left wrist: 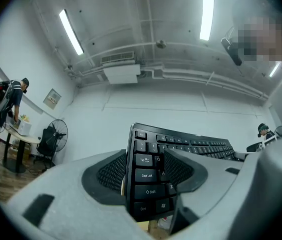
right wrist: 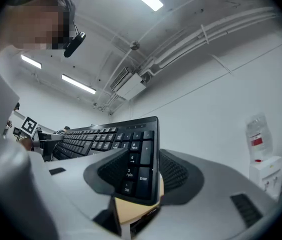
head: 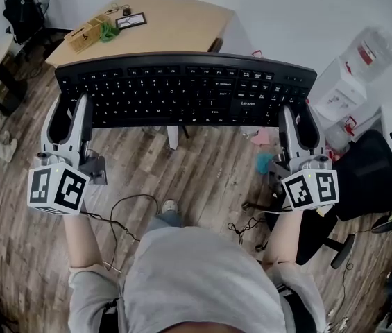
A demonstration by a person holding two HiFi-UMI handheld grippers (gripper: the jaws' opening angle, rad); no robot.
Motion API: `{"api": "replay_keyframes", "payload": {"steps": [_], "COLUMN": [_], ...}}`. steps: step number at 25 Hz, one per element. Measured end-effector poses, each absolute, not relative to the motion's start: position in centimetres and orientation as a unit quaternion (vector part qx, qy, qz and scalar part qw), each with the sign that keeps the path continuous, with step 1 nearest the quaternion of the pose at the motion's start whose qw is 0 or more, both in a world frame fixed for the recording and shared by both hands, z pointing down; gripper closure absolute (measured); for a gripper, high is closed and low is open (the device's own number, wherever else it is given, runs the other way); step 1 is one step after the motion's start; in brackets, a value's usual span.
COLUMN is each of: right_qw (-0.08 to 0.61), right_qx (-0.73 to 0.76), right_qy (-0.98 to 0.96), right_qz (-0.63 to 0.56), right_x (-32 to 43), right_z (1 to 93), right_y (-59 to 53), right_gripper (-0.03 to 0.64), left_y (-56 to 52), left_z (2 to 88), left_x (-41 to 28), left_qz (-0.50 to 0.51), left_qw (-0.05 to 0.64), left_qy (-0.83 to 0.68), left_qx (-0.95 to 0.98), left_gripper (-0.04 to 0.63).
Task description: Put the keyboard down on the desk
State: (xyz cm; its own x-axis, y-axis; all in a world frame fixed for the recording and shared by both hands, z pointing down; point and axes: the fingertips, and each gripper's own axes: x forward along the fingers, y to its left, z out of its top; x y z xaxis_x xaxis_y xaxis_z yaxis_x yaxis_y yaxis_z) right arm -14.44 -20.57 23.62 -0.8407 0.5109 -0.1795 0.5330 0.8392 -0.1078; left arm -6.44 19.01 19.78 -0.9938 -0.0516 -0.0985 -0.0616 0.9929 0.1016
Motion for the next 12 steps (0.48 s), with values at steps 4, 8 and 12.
{"api": "replay_keyframes", "payload": {"steps": [4, 8, 12], "right_qw": [0.076, 0.084, 0.081], "right_qx": [0.271, 0.268, 0.263], "right_qy": [0.957, 0.957, 0.959], "right_qz": [-0.076, -0.073, -0.066], "right_x": [-14.35, -14.2, -14.02], "right_z": [23.38, 23.23, 22.95], "right_y": [-20.59, -20.62, -20.6], "right_gripper": [0.433, 0.434, 0.433], "left_y": [19.04, 19.06, 19.18], "left_z": [19.81, 19.89, 20.16], "left_x": [-6.41, -6.43, -6.61], "left_qz": [0.054, 0.056, 0.062], "left_qw": [0.053, 0.059, 0.057], "left_qy": [0.997, 0.996, 0.996], "left_qx": [-0.03, -0.034, -0.038], "left_gripper": [0.362, 0.362, 0.362]}}
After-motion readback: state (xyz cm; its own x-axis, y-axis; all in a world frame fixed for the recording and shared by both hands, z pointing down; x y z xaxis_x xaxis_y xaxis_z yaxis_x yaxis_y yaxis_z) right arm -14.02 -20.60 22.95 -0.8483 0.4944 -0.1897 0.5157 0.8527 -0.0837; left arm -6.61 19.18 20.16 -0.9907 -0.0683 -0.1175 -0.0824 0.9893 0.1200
